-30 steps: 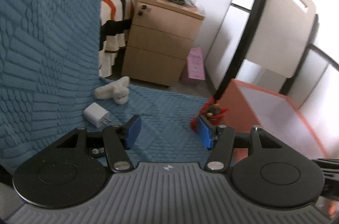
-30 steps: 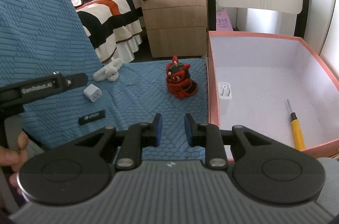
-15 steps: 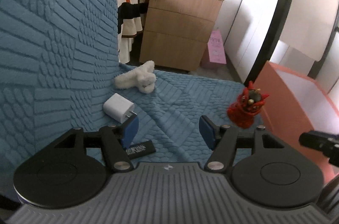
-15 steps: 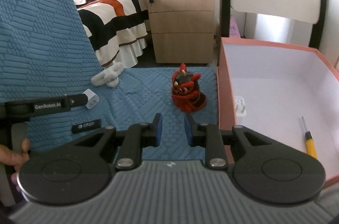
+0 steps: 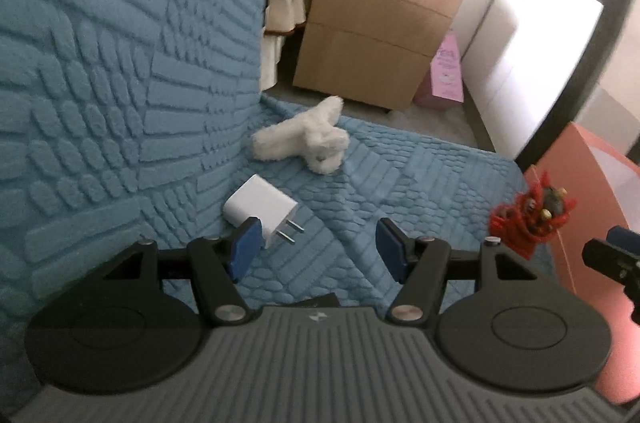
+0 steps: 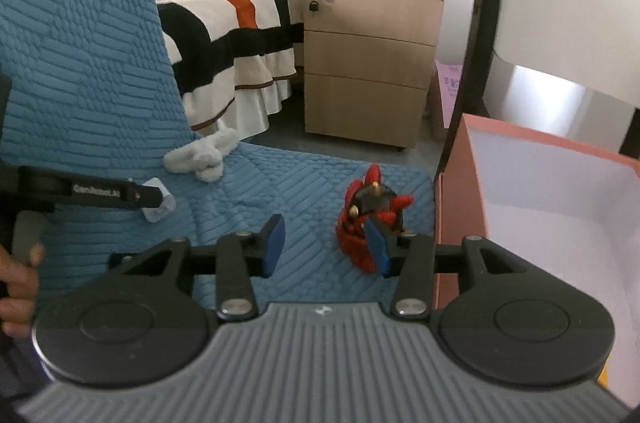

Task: Organize rigid objects
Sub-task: 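Grasp the red lion figurine with the right tool while the left tool grasps the other white charger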

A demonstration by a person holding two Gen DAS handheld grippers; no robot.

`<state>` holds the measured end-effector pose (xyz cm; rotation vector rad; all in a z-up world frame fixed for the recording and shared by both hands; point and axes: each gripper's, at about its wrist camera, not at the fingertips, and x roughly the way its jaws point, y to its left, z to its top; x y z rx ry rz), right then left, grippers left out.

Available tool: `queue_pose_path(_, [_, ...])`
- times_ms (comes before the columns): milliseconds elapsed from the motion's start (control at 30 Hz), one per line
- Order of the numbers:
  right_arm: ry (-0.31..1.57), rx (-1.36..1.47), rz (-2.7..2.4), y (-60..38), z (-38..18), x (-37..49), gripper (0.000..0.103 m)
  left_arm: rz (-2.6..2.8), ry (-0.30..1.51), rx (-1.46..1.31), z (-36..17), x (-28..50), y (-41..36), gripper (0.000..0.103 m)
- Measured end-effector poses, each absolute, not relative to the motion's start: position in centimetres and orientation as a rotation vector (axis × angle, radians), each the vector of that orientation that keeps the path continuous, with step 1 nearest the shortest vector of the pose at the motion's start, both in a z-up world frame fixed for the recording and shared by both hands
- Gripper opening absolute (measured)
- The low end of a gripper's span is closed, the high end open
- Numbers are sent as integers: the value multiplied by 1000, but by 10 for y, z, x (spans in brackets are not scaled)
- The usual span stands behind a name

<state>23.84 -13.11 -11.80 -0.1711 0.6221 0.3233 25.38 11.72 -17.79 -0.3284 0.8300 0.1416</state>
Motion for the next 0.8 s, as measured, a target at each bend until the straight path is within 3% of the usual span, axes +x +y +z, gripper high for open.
queue_pose_path(400, [633, -283, 243, -118, -137, 291, 47, 263, 881, -443, -209, 288, 135, 69])
queue_pose_path(800, [672, -372, 217, -109, -159, 325, 47, 371, 909, -337, -231, 312, 126, 69])
